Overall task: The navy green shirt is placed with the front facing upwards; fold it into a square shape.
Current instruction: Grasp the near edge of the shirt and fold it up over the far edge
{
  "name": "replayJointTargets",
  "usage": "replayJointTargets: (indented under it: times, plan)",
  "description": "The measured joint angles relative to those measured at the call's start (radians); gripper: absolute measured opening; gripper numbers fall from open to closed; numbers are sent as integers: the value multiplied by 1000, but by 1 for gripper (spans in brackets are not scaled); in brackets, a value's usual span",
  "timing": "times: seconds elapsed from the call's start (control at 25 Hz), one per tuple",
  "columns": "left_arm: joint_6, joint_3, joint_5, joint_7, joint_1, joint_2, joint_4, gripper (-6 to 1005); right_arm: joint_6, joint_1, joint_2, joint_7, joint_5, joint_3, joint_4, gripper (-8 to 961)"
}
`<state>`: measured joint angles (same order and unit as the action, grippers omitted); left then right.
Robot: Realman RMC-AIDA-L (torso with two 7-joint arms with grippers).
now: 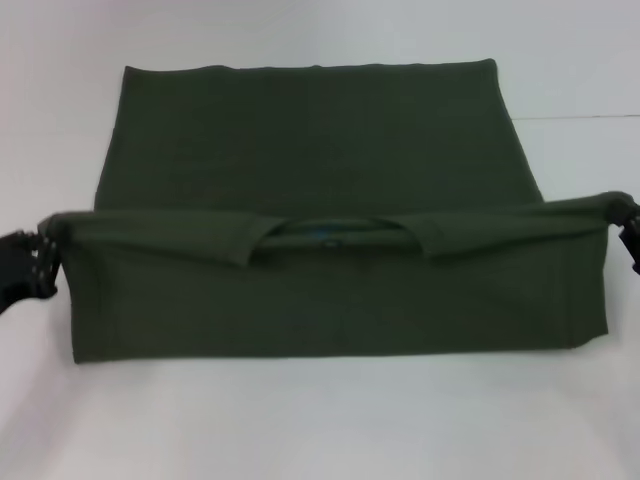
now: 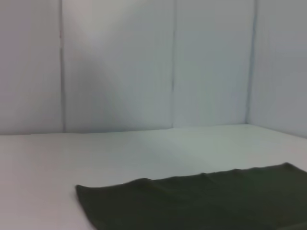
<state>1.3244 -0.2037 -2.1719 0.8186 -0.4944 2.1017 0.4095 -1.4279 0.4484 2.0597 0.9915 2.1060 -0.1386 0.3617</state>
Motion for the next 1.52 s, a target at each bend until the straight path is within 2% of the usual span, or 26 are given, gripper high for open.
replayJointTargets:
  times: [0.28,0.48,0.64,0.92,1.12,1.32,1.52]
  plan:
    - [-193,9,47,-1,-101,7,-12,39,137,90,-1,22,0,21,0,30]
    - [-316,14,50,-18,-162,0,-51,54,240,153,-2,34,0,52,2,30]
    - [-366,21,52,-31,-200,5,-57,65,289,198,-6,34,0,66,12,31]
    - [-478,20,71,-34,-255,0,-84,86,388,265,-17,34,-2,89,13,31]
    - [-534,21,105,-39,-279,0,-90,101,432,289,-18,34,-2,115,8,31]
    - [-585,22,130,-57,-298,-1,-103,115,506,321,-11,35,-2,150,2,30]
    - [-601,24,131,-112,-311,0,-135,130,580,340,7,34,-3,174,-5,30]
